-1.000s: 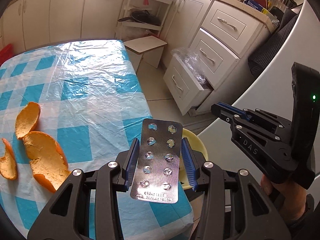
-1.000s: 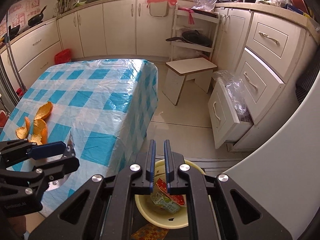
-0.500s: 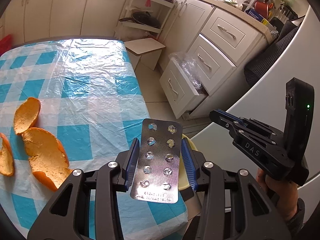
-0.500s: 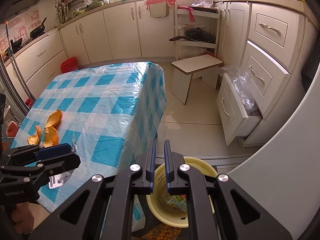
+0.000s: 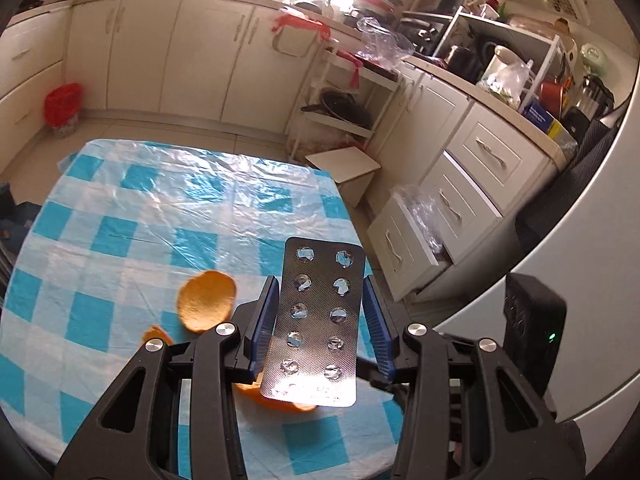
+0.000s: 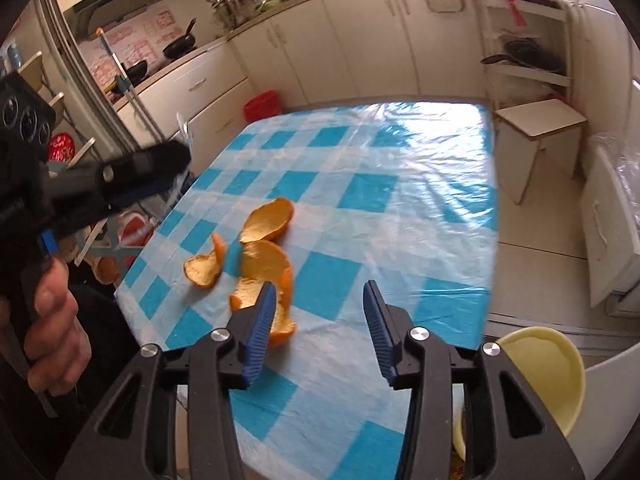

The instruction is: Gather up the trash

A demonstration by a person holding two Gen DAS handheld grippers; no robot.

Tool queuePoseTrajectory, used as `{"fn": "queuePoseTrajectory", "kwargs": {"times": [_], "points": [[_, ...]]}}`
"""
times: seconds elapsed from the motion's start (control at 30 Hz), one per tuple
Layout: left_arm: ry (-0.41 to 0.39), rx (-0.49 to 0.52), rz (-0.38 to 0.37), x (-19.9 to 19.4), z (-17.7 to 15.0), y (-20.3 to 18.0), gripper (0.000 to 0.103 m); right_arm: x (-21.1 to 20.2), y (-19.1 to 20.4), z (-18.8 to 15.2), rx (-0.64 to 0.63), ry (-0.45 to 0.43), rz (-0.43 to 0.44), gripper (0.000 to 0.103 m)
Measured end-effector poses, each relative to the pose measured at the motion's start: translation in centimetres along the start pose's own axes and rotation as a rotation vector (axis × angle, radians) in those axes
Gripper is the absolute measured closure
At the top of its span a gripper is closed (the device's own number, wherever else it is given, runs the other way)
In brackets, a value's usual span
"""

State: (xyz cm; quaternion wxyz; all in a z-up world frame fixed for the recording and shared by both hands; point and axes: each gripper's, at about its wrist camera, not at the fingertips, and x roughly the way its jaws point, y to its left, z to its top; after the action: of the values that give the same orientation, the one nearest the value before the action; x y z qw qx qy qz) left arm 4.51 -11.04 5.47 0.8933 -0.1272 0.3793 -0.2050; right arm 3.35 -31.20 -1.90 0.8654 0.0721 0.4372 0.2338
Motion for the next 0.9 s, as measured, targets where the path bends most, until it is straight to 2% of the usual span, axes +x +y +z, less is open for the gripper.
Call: {"fn": "queuePoseTrajectory", "kwargs": {"times": [0.2,0.3,0.4,0.57,0.9], "points": [[-0.013,-0.044,0.008,-1.0,0.3,3.0,0.063,5.3,2.0,0.4,-0.004,0.071,-0.013,0.06],[-0.012,-0.038,0.01,-1.0,0.1,3.1,0.063,6.5,2.4,0.0,-0.005,0.098,0.005,0.09],[-0.011,-0.038,0.007,-1.0,0.0,3.0,0.063,5.6,2.7,0.0,-0.029,0.078,-0.019,0.097],[0.016,-0.008,-0.007,0.0,-1.0,1.2,0.063,2.0,1.7,-0.1,-0.042,0.017,-0.083,0.097],[0.078,0.046,-0.049,2.9,-2.9,-4.0,0.063,-4.7,-3.7,-1.0,0.061,-0.091,-0.253,0.097]]}}
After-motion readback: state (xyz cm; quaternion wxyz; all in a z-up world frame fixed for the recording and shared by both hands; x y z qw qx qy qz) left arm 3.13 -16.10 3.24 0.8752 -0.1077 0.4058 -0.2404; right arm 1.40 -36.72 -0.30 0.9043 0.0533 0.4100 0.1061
